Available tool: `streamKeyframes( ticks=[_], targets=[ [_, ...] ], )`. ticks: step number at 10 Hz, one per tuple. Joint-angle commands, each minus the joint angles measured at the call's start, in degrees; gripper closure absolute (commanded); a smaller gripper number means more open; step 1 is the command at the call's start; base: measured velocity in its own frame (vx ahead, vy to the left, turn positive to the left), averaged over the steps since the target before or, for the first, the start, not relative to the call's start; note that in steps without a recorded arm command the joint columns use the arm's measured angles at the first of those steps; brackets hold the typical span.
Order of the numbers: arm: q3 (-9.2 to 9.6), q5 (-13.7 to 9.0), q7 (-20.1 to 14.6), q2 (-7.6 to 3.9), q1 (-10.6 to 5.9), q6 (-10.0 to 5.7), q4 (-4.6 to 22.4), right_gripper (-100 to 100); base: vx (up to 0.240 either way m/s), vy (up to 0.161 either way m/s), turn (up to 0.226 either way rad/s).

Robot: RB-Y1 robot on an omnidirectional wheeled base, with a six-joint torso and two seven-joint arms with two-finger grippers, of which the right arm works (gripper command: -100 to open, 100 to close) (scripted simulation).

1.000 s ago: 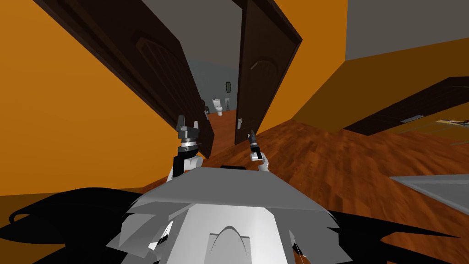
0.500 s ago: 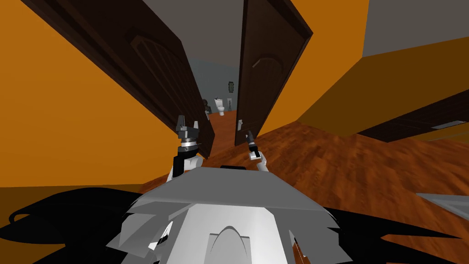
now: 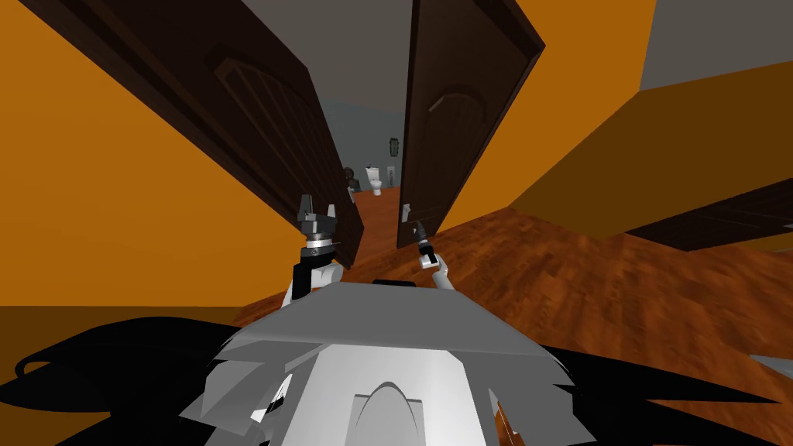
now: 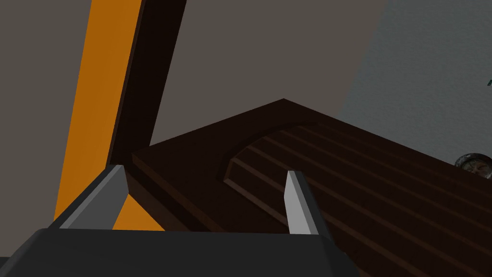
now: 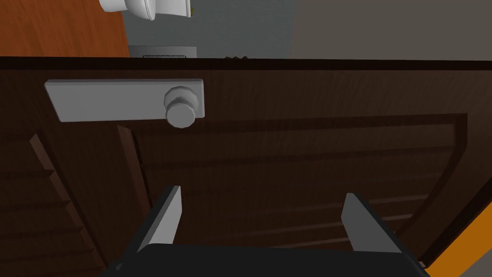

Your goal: Push the door open

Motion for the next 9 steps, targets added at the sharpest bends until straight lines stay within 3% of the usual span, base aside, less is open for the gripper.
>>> streamKeyframes(
  ticks=[1, 9],
  targets=[
    [0.54, -0.07, -0.21, -0.09, -1.03, 0.23, 1.74, -100, 0.103, -0.095, 0.096],
    [3.22, -0.52, -1.26, -0.51, -7.23, 0.83, 11.97, -100, 0.102, -0.105, 0.096]
  ],
)
